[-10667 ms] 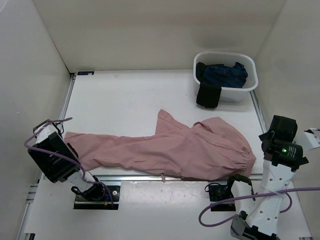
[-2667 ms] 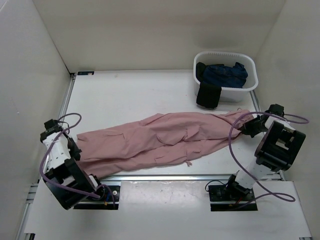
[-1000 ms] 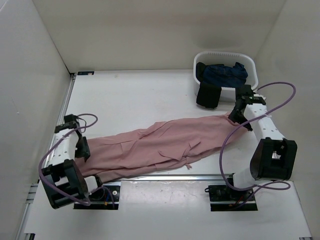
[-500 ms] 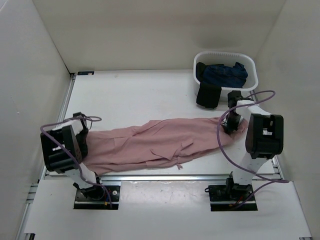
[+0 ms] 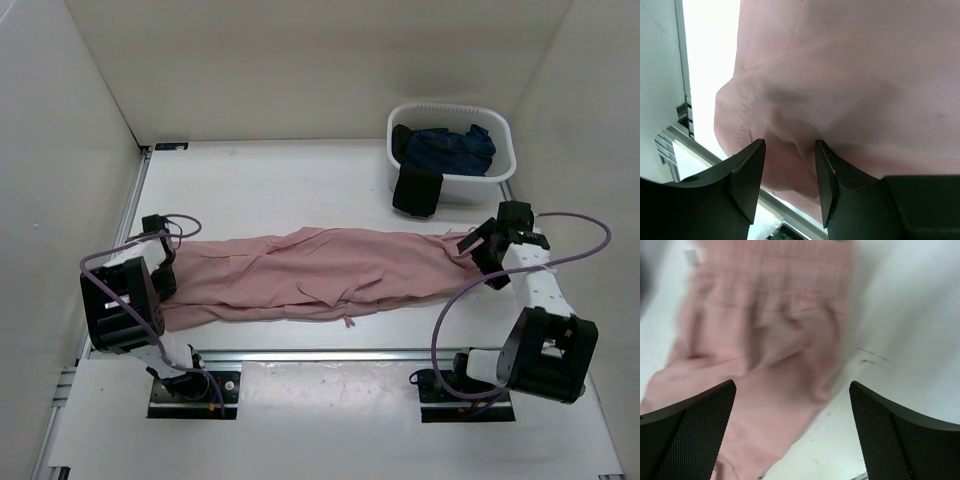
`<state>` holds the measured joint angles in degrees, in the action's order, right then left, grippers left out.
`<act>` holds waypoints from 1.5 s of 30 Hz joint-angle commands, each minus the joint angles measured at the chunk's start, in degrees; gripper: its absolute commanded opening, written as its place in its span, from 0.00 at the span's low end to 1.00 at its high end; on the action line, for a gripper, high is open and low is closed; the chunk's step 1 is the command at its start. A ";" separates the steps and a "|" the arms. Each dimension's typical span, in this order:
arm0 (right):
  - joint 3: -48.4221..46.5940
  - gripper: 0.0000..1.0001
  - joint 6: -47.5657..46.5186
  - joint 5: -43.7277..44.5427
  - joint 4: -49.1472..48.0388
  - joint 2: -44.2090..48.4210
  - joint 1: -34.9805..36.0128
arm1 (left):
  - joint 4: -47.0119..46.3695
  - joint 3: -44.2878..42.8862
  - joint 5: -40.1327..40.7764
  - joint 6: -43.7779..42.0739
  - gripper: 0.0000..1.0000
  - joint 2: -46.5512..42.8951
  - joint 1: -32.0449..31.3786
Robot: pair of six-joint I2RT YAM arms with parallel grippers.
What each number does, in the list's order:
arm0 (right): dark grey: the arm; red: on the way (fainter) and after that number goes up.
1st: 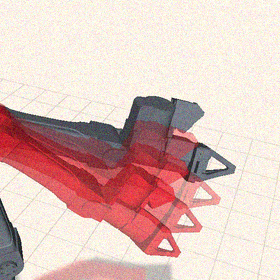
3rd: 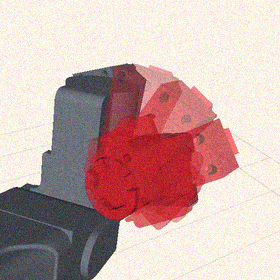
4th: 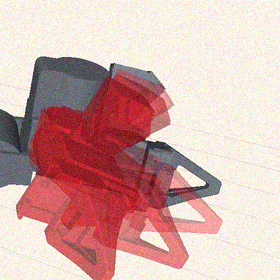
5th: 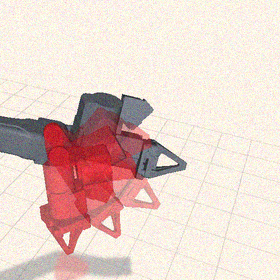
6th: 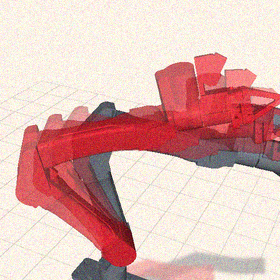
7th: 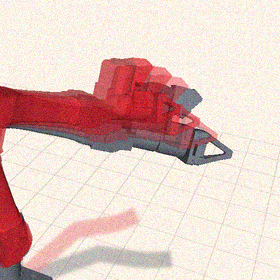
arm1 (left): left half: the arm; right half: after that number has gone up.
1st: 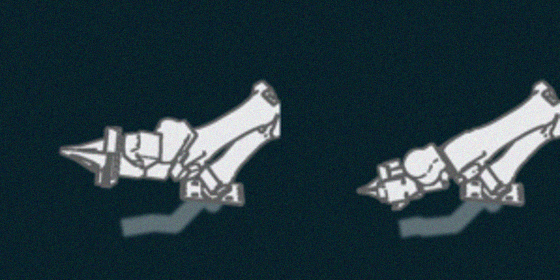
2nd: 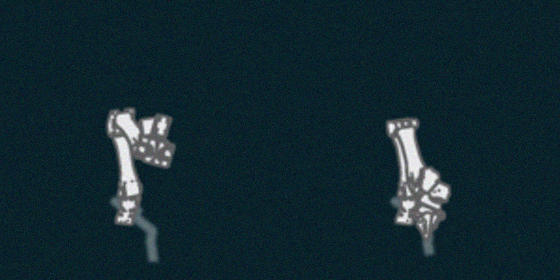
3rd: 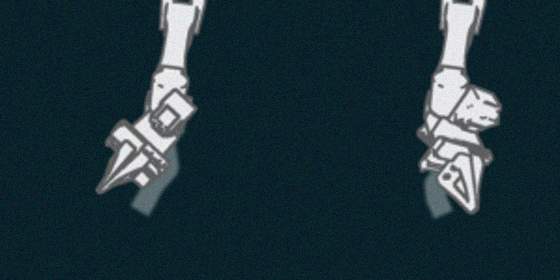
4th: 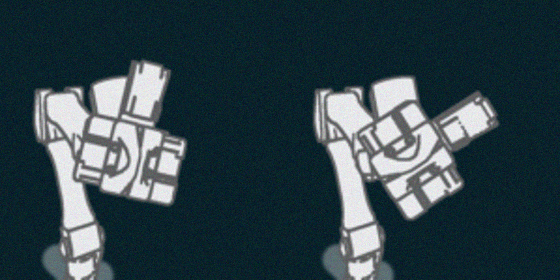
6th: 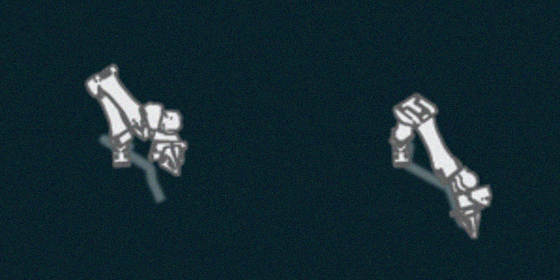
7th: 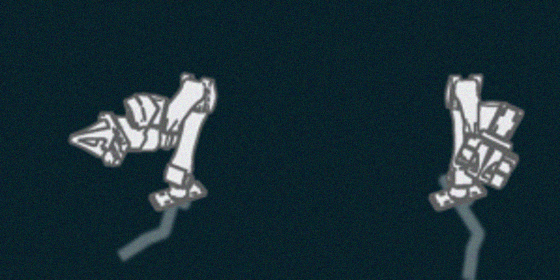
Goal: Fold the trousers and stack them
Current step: Fold the trousers
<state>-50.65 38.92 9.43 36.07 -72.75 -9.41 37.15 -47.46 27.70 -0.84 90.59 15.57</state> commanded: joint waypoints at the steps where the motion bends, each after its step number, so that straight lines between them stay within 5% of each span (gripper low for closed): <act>1: 4.15 0.99 3.18 -1.43 -1.44 -2.74 -3.68 | 2.40 2.55 -3.71 0.84 0.56 -1.90 -0.02; 9: 4.07 0.95 1.85 -10.93 -17.87 -22.42 -7.03 | 5.92 2.03 -5.99 0.84 0.58 -3.57 -0.02; 12: 6.79 0.68 5.02 -10.93 -20.24 -23.75 -7.55 | 5.92 2.02 -4.59 0.84 0.58 -4.18 -0.02; 15: 8.20 0.20 5.03 -13.12 -21.92 -23.75 -8.60 | 6.45 1.50 -4.59 0.84 0.58 -4.19 -0.02; 17: 8.20 0.00 3.54 -11.20 -20.79 -22.62 -9.22 | 6.45 1.50 -4.59 0.84 0.58 -4.19 -0.02; 24: -0.39 0.00 -2.26 7.41 -8.67 -8.57 -8.61 | 8.99 0.45 -8.36 0.84 0.59 -5.24 -0.54; 29: -6.73 0.00 -9.21 22.72 -1.72 2.68 7.18 | 9.52 0.44 -8.90 0.84 0.59 -5.24 -3.35; 33: -7.97 0.00 -0.89 36.85 4.60 3.84 37.30 | 9.52 0.44 -8.90 0.84 0.59 -3.93 -6.95; 39: -21.56 0.00 25.56 54.97 24.63 -12.12 71.48 | 10.67 -0.61 -8.90 0.84 0.59 -3.40 -8.89; 41: -31.05 0.00 33.75 57.88 31.47 -21.61 75.75 | 10.67 -1.14 -8.10 0.84 0.59 -3.40 -9.50; 45: -42.58 0.00 34.03 57.28 33.35 -33.84 82.51 | 11.28 -1.66 -7.58 0.84 0.59 -3.40 -9.51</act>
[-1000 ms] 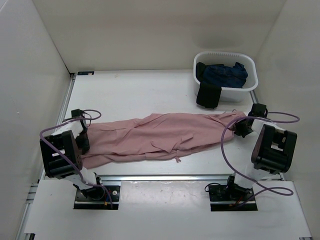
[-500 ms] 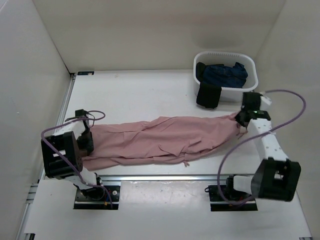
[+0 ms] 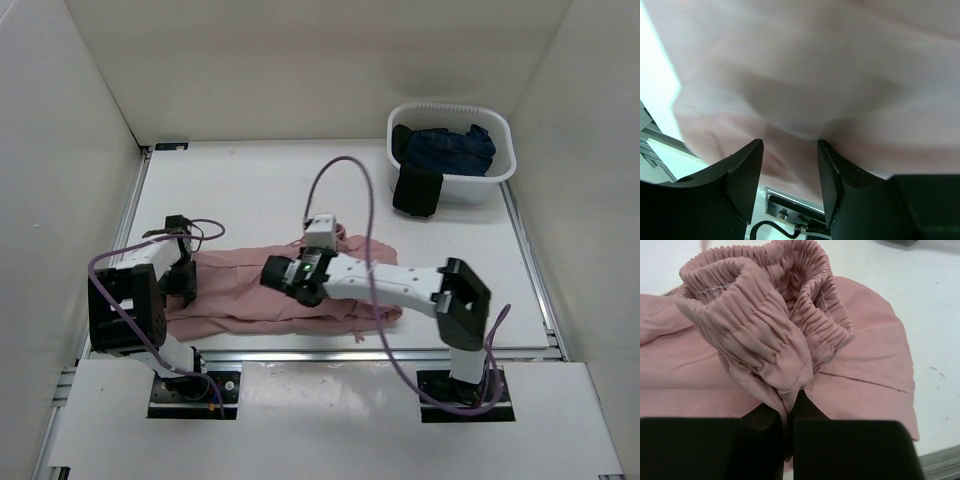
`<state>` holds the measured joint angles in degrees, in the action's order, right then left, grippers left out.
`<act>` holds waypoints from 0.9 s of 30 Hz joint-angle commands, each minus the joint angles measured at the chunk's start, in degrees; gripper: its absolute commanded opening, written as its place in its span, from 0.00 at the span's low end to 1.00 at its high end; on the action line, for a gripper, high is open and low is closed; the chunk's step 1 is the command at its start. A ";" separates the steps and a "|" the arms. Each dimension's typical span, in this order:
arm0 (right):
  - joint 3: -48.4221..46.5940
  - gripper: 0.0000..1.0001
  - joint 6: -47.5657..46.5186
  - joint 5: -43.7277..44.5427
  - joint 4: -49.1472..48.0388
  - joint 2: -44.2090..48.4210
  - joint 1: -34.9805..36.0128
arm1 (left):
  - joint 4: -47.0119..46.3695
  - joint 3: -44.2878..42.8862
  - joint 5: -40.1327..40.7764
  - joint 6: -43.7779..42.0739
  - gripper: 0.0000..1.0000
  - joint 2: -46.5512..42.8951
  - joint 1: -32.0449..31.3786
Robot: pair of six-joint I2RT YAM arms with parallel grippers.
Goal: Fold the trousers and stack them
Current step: Fold the trousers
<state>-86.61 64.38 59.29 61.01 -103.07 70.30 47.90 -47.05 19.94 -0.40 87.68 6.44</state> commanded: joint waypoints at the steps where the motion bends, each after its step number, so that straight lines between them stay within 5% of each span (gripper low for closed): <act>1: -7.77 0.00 8.05 7.42 8.42 -6.42 3.52 | 1.14 -2.08 0.18 0.40 0.59 -0.49 -0.37; 4: -8.58 0.00 6.91 5.24 6.76 -8.64 4.58 | 1.14 -2.61 0.80 0.40 0.59 0.04 -0.90; 10: -1.28 0.01 -14.27 -2.77 -13.98 -7.32 8.53 | 2.20 -3.14 1.33 0.40 0.59 0.56 -0.90; 17: -6.03 0.00 -16.30 7.85 -10.74 -2.23 12.66 | 2.20 -2.08 0.80 0.40 0.58 0.56 -0.90; 19: -3.59 0.01 -24.94 5.51 -16.33 -0.12 12.67 | 2.20 -1.56 0.80 0.40 0.58 0.56 -0.90; 20: -2.44 0.06 -28.57 2.01 -23.06 -0.12 12.67 | 2.20 -1.56 0.80 0.40 0.58 0.56 -0.90; 25: -10.04 0.84 -42.90 -15.06 -21.83 -10.64 12.67 | 2.20 -1.56 0.80 0.40 0.58 1.18 -0.90; 27: -17.70 0.90 -46.26 -20.16 -18.91 -14.26 12.67 | 2.20 -1.56 0.80 0.40 0.58 1.18 -0.90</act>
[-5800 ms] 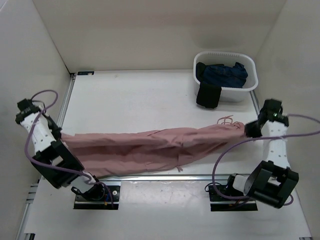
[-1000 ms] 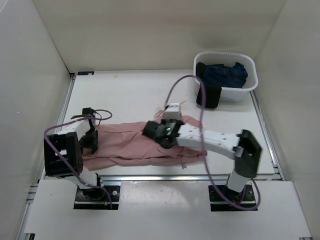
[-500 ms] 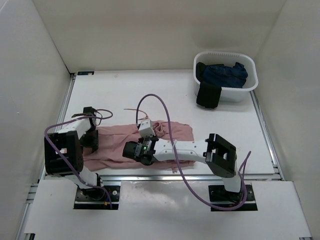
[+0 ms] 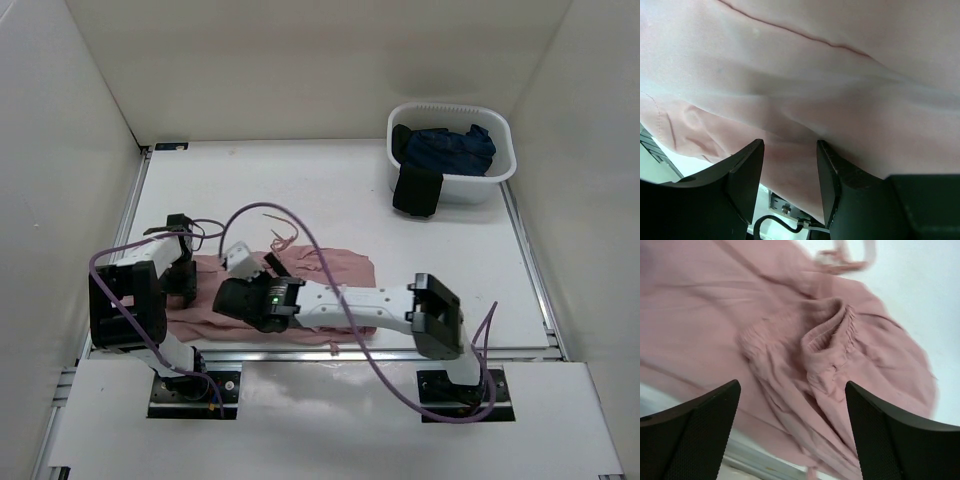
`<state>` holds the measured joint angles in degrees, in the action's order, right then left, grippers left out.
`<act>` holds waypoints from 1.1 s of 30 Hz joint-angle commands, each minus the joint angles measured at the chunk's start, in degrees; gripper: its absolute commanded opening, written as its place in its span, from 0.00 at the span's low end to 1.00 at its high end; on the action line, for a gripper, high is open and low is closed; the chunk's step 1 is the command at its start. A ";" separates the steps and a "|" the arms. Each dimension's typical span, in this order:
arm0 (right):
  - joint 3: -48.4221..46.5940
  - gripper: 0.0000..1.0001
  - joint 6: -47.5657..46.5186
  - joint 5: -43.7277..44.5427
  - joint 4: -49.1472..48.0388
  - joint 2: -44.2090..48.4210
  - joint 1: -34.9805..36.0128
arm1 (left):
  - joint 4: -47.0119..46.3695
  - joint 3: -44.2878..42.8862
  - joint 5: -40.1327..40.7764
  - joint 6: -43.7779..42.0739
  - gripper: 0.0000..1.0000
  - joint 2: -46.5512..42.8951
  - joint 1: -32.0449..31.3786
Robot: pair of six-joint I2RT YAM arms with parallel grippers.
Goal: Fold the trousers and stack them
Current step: Fold the trousers
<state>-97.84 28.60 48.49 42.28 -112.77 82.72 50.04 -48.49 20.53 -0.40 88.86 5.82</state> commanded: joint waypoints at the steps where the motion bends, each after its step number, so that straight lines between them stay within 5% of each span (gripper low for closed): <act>1: -7.35 0.91 -12.58 -10.42 -0.18 -4.56 0.77 | 0.06 -0.11 0.21 0.40 0.58 0.00 -0.29; 6: -2.20 0.90 -11.12 -12.81 -5.62 7.10 0.78 | 0.58 -1.34 2.13 0.40 0.58 0.00 -0.29; 10: 10.10 0.60 -2.08 -6.92 -6.16 17.74 -2.98 | 2.42 -3.71 1.62 0.40 0.59 -1.06 -0.29; 11: 12.48 0.42 2.47 -6.92 -5.64 20.37 -4.39 | 2.43 -4.24 1.00 0.40 0.60 -1.75 -0.29; 14: 21.27 0.13 5.50 -13.23 -6.06 21.72 -8.88 | 3.84 -5.12 -0.75 0.40 0.62 -2.38 -0.29; 16: 26.11 0.04 5.50 -15.17 -8.08 20.93 -9.59 | 3.84 -5.65 -0.76 0.40 0.62 -2.90 0.23; 21: 31.31 0.00 10.76 -25.19 -9.68 14.07 -16.87 | 3.84 -5.04 -0.23 0.40 0.62 -2.90 0.85; 23: 28.95 0.00 10.78 -21.11 -6.44 16.86 -16.89 | 3.84 -5.04 -0.23 0.40 0.62 -2.90 1.46; 26: 25.86 0.41 14.19 -15.46 -1.00 25.56 -17.50 | 4.36 -5.04 -0.23 0.40 0.63 -4.04 1.47; 27: 25.86 0.67 15.68 -14.49 -0.97 28.11 -18.46 | 4.36 -5.04 -0.23 0.40 0.63 -4.04 1.99; 30: 32.26 0.96 21.48 -16.93 -1.50 39.95 -21.09 | 4.36 -5.04 -0.23 0.40 0.63 -4.04 2.00; 33: 41.83 0.99 25.88 -22.88 -4.38 46.56 -25.12 | 4.36 -5.04 -0.76 0.40 0.63 -4.04 2.52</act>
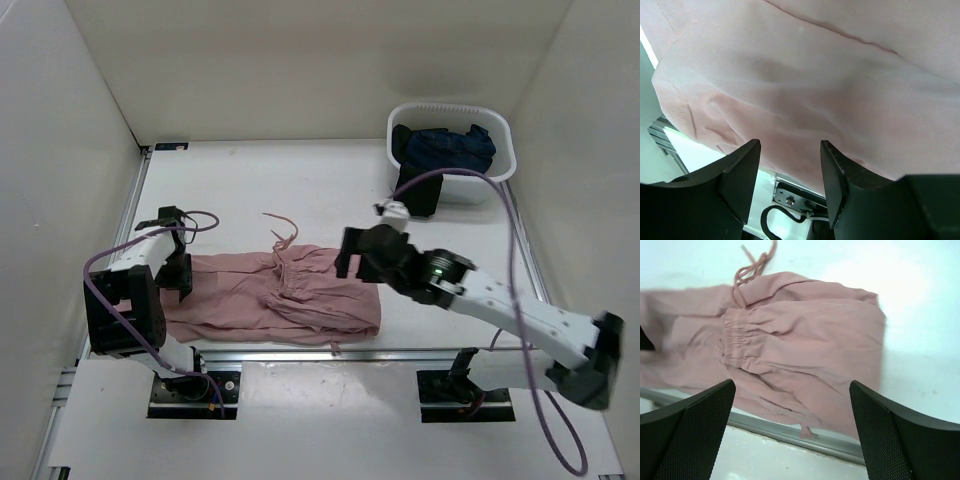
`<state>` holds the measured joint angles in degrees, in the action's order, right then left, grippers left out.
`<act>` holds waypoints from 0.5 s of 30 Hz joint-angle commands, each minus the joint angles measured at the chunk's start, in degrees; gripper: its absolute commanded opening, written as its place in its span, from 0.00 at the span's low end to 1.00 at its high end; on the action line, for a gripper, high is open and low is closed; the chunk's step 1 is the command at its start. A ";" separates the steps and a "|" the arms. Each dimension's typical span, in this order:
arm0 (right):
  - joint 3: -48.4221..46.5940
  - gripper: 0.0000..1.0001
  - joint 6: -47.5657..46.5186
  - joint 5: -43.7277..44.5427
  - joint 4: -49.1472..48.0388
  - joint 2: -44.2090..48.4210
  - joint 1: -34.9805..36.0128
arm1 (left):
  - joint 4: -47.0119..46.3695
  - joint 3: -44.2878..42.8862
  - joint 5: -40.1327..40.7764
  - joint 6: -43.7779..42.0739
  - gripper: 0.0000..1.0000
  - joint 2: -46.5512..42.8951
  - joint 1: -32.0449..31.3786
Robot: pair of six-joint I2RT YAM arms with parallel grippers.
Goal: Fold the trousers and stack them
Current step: Fold the trousers
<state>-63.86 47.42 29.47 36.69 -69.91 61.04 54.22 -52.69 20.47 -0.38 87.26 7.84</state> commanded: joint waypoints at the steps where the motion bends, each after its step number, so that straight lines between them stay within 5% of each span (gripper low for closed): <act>1: 10.91 0.99 7.07 -7.12 -0.63 4.86 -5.21 | 0.19 -0.84 -0.69 0.38 0.63 -2.45 0.51; 5: 25.86 0.99 6.81 -29.05 -18.28 7.07 -16.62 | 0.19 -1.37 -0.69 0.38 0.63 -2.45 0.51; 13: 34.76 0.99 9.09 -36.32 -33.77 1.01 -20.96 | 0.72 -1.89 -0.69 0.38 0.64 -2.98 1.65; 14: 35.46 0.97 9.62 -39.11 -36.05 0.22 -20.96 | 0.72 -1.89 -0.69 0.38 0.64 -2.98 1.66; 15: 36.34 0.80 10.84 -41.14 -38.77 -1.27 -20.96 | 0.72 -1.89 -0.69 0.38 0.64 -2.98 1.66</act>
<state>-29.26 55.31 -3.11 8.62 -68.71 40.18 54.92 -52.77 20.32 -0.38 87.09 8.95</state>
